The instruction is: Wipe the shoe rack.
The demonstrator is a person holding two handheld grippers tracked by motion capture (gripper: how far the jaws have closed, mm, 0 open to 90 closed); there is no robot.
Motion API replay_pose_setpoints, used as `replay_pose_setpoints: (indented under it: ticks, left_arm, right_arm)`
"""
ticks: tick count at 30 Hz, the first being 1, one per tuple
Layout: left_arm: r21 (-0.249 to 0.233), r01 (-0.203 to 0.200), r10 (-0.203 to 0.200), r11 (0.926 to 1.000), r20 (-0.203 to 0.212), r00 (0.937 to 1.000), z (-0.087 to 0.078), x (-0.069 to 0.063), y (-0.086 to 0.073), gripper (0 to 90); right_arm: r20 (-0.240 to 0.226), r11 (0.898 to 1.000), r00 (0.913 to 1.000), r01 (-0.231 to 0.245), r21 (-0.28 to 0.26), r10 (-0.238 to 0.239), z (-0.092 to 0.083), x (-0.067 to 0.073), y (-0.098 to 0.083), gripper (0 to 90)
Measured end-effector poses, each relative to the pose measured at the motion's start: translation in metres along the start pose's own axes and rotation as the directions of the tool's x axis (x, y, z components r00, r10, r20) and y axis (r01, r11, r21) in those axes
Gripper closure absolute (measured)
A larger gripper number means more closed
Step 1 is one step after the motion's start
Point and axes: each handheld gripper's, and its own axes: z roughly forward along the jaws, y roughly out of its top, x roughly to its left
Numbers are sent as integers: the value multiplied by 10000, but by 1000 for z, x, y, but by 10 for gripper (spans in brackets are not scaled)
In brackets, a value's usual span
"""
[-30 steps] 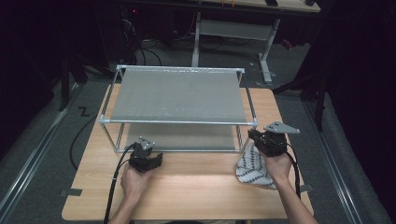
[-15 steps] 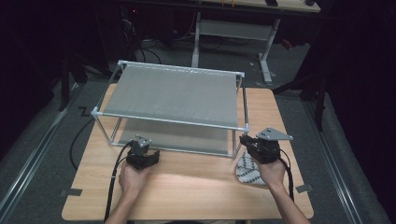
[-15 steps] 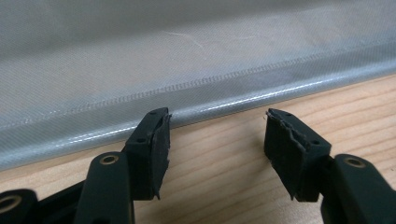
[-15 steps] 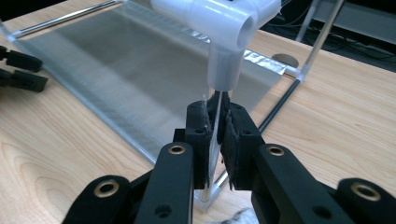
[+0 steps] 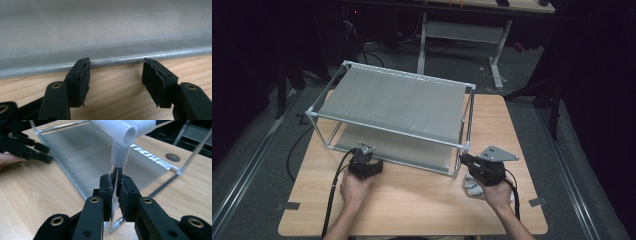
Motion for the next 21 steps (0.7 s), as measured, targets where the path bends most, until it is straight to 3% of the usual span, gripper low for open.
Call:
replay_pose_setpoints:
  ticks: [14,21]
  left_arm:
    - [-41,44,-44,10000,53,10000,1,-3,0,398]
    - [-192,49,-44,9998,254,9997,3,-6,1,396]
  right_arm:
    - [-671,9985,9968,421,-336,-443,-3,32,-5,810]
    - [-781,9979,9955,509,-389,-538,-3,37,-5,810]
